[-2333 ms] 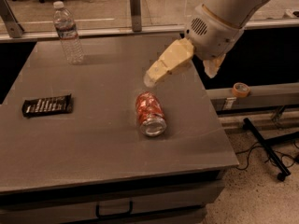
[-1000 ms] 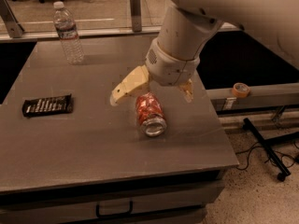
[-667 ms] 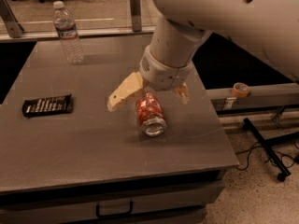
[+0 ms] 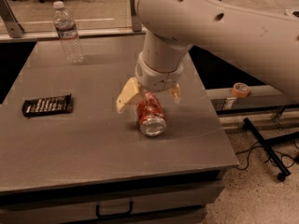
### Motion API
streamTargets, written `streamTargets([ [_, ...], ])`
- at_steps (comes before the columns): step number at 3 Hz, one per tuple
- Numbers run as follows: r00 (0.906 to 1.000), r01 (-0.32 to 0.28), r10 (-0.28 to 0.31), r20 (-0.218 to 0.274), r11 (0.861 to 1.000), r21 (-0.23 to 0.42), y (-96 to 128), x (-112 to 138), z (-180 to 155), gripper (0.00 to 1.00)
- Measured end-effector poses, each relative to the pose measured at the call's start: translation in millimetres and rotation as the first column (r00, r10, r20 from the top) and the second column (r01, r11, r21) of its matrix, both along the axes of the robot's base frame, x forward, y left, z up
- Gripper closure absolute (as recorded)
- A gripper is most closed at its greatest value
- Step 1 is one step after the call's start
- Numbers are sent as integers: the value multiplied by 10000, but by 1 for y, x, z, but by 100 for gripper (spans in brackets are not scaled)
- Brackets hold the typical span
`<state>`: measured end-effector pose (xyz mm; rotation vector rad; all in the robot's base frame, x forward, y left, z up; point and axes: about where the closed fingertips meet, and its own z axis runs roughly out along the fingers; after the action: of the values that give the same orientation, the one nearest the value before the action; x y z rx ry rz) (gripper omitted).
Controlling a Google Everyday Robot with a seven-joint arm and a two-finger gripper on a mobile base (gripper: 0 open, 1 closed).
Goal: Pick coke can
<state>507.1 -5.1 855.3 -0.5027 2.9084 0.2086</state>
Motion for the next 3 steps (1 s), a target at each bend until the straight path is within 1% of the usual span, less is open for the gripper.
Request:
streamTargets([
  [1,9997,-102,109,221,9995,-313,2,6,-5,42],
  [2,9988,-259,286,392,9974,-673,5,9,-4,64],
  [3,9927,-932,961,724,9948,-421,14,10,24,88],
])
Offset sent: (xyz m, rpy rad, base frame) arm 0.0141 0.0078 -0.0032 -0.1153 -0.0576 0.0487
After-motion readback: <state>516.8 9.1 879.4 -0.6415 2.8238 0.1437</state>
